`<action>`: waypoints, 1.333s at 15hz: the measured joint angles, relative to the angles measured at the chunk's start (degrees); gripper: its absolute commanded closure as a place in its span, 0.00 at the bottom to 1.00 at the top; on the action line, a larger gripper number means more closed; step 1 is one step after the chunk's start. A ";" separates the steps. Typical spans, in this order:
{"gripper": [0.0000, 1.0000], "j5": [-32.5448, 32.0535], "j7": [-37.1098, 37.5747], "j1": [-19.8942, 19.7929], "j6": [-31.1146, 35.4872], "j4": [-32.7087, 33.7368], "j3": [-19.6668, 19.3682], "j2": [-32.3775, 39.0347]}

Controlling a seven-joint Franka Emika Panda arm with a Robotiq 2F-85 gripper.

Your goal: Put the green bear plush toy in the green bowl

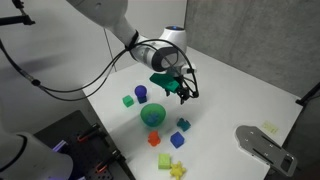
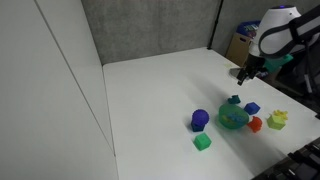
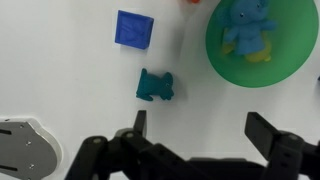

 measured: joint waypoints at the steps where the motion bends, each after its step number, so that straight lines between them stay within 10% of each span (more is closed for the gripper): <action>1: 0.00 0.00 0.00 -0.16 0.08 1.72 -0.08 2.23; 20: 0.00 0.92 0.52 -3.52 0.34 21.25 -1.60 28.25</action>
